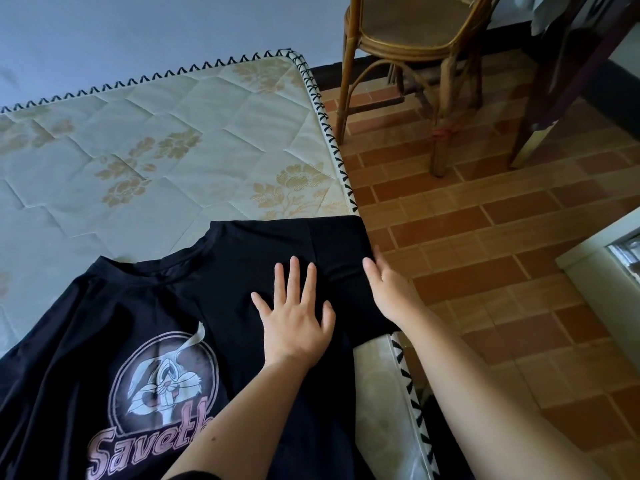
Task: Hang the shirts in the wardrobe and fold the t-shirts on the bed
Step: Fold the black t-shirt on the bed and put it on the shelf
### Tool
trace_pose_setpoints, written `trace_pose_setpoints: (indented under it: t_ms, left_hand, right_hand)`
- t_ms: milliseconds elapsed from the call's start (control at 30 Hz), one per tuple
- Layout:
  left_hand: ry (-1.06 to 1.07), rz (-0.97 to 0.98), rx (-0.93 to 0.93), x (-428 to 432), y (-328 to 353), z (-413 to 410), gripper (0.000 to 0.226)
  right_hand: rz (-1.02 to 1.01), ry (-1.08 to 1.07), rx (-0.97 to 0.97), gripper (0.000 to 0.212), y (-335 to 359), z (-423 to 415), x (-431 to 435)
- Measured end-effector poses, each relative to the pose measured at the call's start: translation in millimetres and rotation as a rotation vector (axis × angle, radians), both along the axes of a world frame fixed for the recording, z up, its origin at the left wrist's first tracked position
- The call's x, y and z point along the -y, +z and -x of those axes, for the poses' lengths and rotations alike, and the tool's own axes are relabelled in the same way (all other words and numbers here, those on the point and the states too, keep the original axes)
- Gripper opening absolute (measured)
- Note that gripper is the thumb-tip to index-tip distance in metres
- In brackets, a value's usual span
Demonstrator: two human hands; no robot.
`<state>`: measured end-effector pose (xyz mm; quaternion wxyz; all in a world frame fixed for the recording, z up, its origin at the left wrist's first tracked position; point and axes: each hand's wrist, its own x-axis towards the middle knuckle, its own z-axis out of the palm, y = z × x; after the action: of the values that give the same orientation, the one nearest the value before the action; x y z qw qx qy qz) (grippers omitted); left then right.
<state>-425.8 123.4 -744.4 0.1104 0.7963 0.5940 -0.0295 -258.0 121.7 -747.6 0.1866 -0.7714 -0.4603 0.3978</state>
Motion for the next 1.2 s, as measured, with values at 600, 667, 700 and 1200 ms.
trace_pose_setpoints:
  t_ms: [600, 667, 700, 1200]
  left_hand:
    - [0.075, -0.157, 0.217, 30, 29, 109, 0.033]
    - [0.094, -0.189, 0.151, 30, 37, 150, 0.031]
    - [0.099, -0.177, 0.127, 31, 40, 170, 0.031]
    - [0.478, -0.140, 0.092, 105, 52, 422, 0.036]
  right_hand:
    - [-0.251, 0.347, 0.305, 0.046, 82, 137, 59]
    - [-0.253, 0.395, 0.301, 0.046, 89, 165, 55]
    - [-0.254, 0.419, 0.302, 0.046, 92, 179, 52]
    - [-0.191, 0.906, 0.261, 0.048, 102, 400, 61]
